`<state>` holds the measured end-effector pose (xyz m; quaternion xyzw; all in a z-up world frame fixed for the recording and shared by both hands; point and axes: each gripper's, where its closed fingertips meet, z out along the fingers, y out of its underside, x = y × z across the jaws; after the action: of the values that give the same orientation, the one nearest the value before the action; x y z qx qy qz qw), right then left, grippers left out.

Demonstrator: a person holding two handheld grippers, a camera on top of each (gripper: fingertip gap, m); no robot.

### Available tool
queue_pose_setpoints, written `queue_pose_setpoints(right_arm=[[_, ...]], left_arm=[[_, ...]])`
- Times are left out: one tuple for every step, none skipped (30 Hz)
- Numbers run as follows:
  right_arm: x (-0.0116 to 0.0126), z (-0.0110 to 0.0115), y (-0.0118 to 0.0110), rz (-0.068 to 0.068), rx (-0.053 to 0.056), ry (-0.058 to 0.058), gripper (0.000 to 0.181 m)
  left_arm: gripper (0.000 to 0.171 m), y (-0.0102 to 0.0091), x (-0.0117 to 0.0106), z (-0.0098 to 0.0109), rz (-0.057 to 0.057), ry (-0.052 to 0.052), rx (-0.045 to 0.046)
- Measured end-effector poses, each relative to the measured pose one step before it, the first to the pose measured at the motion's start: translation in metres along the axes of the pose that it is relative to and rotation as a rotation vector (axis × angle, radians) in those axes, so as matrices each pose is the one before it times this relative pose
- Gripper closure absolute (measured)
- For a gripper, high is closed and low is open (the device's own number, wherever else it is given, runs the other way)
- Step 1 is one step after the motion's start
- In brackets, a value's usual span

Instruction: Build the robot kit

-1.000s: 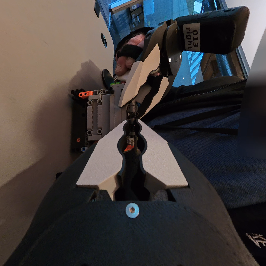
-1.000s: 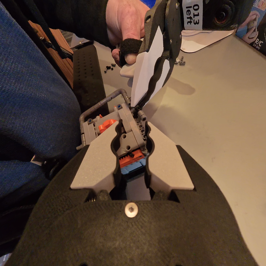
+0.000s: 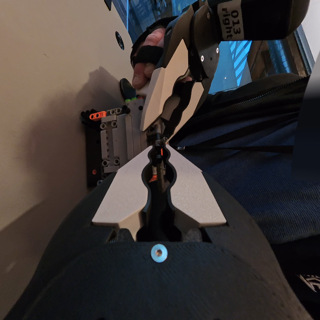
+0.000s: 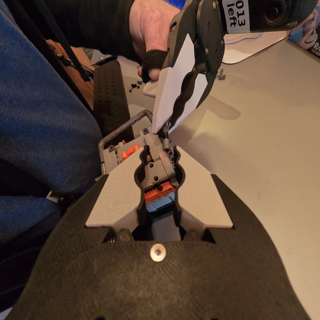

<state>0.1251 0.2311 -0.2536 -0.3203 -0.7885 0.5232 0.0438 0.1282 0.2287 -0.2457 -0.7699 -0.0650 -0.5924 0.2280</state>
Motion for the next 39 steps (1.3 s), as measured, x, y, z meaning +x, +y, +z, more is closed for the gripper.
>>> queue_pose_setpoints(right_arm=[[0.00023, -0.00103, -0.00280, 0.0124, 0.0141, -0.0079, 0.158], [0.00047, -0.00117, -0.00195, 0.0061, 0.0090, -0.0055, 0.162], [0.00050, -0.00141, -0.00164, 0.0080, 0.0056, -0.0046, 0.163], [0.00112, -0.00066, -0.00105, 0.0118, 0.0006, -0.0009, 0.164], [0.00165, 0.00062, -0.00002, 0.0085, -0.0078, 0.0033, 0.166], [-0.00024, 0.00125, 0.00009, 0.0028, -0.0086, -0.0059, 0.168], [-0.00022, 0.00066, -0.00052, 0.0041, -0.0047, -0.0054, 0.170], [0.00133, 0.00023, 0.00039, 0.0079, -0.0084, 0.0025, 0.175], [0.00027, -0.00005, -0.00040, 0.0153, 0.0008, -0.0072, 0.177], [-0.00178, -0.00044, -0.00188, 0.0276, 0.0118, -0.0248, 0.177], [0.00004, -0.00036, -0.00084, 0.0285, 0.0072, -0.0149, 0.177], [0.00171, -0.00050, 0.00043, 0.0260, -0.0006, -0.0059, 0.177], [0.00037, -0.00056, -0.00012, 0.0263, -0.0008, -0.0177, 0.177], [-0.00090, -0.00045, -0.00086, 0.0210, 0.0009, -0.0258, 0.177], [-0.00033, -0.00013, -0.00122, 0.0131, 0.0019, -0.0195, 0.177], [-0.00061, 0.00001, -0.00144, 0.0078, 0.0028, -0.0184, 0.177], [-0.00179, -0.00002, -0.00105, 0.0083, 0.0007, -0.0256, 0.177], [-0.00152, 0.00009, -0.00038, 0.0031, -0.0048, -0.0193, 0.177], [-0.00009, -0.00016, 0.00024, -0.0009, -0.0106, -0.0057, 0.177], [0.00047, -0.00047, -0.00001, 0.0011, -0.0095, -0.0020, 0.177], [-0.00078, -0.00010, -0.00022, 0.0043, -0.0074, -0.0112, 0.177], [0.00035, 0.00044, -0.00014, 0.0060, -0.0080, -0.0048, 0.177], [0.00151, 0.00058, 0.00045, 0.0033, -0.0099, 0.0056, 0.177], [-0.00038, 0.00023, 0.00007, 0.0088, -0.0055, -0.0083, 0.177], [-0.00100, -0.00036, -0.00186, 0.0160, 0.0095, -0.0147, 0.177], [0.00008, -0.00088, -0.00284, 0.0154, 0.0159, -0.0080, 0.177], [-0.00035, -0.00079, -0.00093, 0.0141, 0.0037, -0.0102, 0.177], [-0.00054, -0.00039, -0.00006, 0.0096, -0.0034, -0.0110, 0.177], [-0.00005, -0.00033, -0.00100, 0.0067, 0.0007, -0.0058, 0.177], [0.00150, 0.00037, 0.00108, 0.0121, -0.0147, 0.0029, 0.177], [0.00220, 0.00083, 0.00252, 0.0072, -0.0259, 0.0075, 0.177], [0.00087, -0.00025, -0.00126, -0.0013, -0.0036, 0.0010, 0.177], [-0.00076, -0.00071, -0.00249, 0.0070, 0.0041, -0.0104, 0.177], [0.00049, -0.00021, -0.00101, 0.0126, -0.0066, -0.0036, 0.177], [0.00261, -0.00055, -0.00133, 0.0074, -0.0034, 0.0135, 0.177], [0.00277, -0.00149, -0.00275, 0.0028, 0.0106, 0.0186, 0.176], [0.00086, -0.00240, -0.00377, 0.0023, 0.0223, 0.0110, 0.173], [0.00004, -0.00299, -0.00339, 0.0048, 0.0267, 0.0117, 0.165], [-0.00031, -0.00257, -0.00041, -0.0035, 0.0157, 0.0154, 0.163]], left_arm=[[0.167, -0.00035, -0.00044, -0.00045, 0.0026, -0.0018, 0.00723], [0.167, -0.00049, -0.00095, -0.00042, 0.0092, -0.0073, 0.00732], [0.166, 0.00067, 0.00059, -0.00005, 0.0033, 0.0042, -0.00233], [0.167, 0.00032, 0.00071, 0.00001, -0.0022, 0.0053, -0.00225], [0.167, -0.00049, -0.00009, 0.00032, 0.0026, -0.0001, 0.00292], [0.167, 0.00009, 0.00102, 0.00069, 0.0020, 0.0093, 0.00033], [0.167, -0.00018, 0.00041, 0.00025, 0.0019, 0.0073, 0.00231], [0.167, -0.00146, -0.00157, -0.00059, 0.0071, -0.0092, 0.01158], [0.166, 0.00051, 0.00007, 0.00026, 0.0158, -0.0050, -0.00135], [0.167, 0.00132, 0.00139, 0.00052, 0.0189, -0.0012, -0.00735], [0.166, -0.00037, 0.00041, 0.00001, 0.0162, -0.0099, 0.00042], [0.163, -0.00124, 0.00003, -0.00038, 0.0222, -0.0132, 0.00644], [0.159, -0.00026, 0.00078, -0.00032, 0.0218, -0.0095, 0.00108], [0.157, -0.00081, 0.00035, -0.00084, 0.0137, -0.0109, 0.00306], [0.154, -0.00331, 0.00056, -0.00159, 0.0155, -0.0089, 0.01777], [0.153, -0.00244, 0.00146, -0.00175, 0.0144, 0.0001, 0.01068], [0.149, -0.00055, -0.00062, -0.00137, 0.0079, -0.0081, -0.00289], [0.148, -0.00097, -0.00123, -0.00137, 0.0053, -0.0081, 0.00167], [0.148, -0.00120, 0.00078, -0.00083, -0.0011, 0.0091, 0.00495], [0.151, -0.00048, 0.00363, 0.00000, -0.0076, 0.0309, 0.00051], [0.153, -0.00119, 0.00015, 0.00029, -0.0024, 0.0074, 0.00293], [0.155, -0.00010, -0.00169, 0.00097, 0.0076, -0.0076, -0.00486], [0.155, 0.00053, 0.00098, 0.00140, 0.0074, 0.0068, -0.01092], [0.155, -0.00036, -0.00015, 0.00066, 0.0148, -0.0086, -0.00515], [0.156, -0.00011, -0.00105, 0.00061, 0.0345, -0.0258, -0.00672], [0.156, 0.00109, -0.00077, 0.00072, 0.0277, -0.0238, -0.01644], [0.159, -0.00100, 0.00034, 0.00001, 0.0198, -0.0130, -0.00378], [0.161, -0.00489, 0.00020, -0.00125, 0.0289, -0.0167, 0.02387], [0.162, -0.00126, 0.00019, -0.00059, 0.0172, -0.0094, -0.00031], [0.165, 0.00302, -0.00012, 0.00013, -0.0056, 0.0017, -0.02629], [0.166, 0.00232, -0.00356, 0.00013, -0.0191, -0.0138, -0.02090], [0.166, 0.00141, -0.00162, 0.00068, -0.0043, -0.0058, -0.01038], [0.166, -0.00016, 0.00141, 0.00066, -0.0036, 0.0140, 0.00081], [0.166, -0.00157, 0.00097, -0.00024, -0.0120, 0.0169, 0.01002], [0.166, -0.00033, -0.00143, -0.00029, -0.0130, 0.0036, 0.00508], [0.167, -0.00173, -0.00247, -0.00130, -0.0146, -0.0019, 0.01653], [0.167, -0.00244, 0.00011, -0.00191, -0.0232, 0.0195, 0.02289], [0.167, 0.00078, 0.00185, -0.00082, -0.0235, 0.0302, 0.00649], [0.167, 0.00010, -0.00075, 0.00010, -0.0080, 0.0021, 0.01540]])
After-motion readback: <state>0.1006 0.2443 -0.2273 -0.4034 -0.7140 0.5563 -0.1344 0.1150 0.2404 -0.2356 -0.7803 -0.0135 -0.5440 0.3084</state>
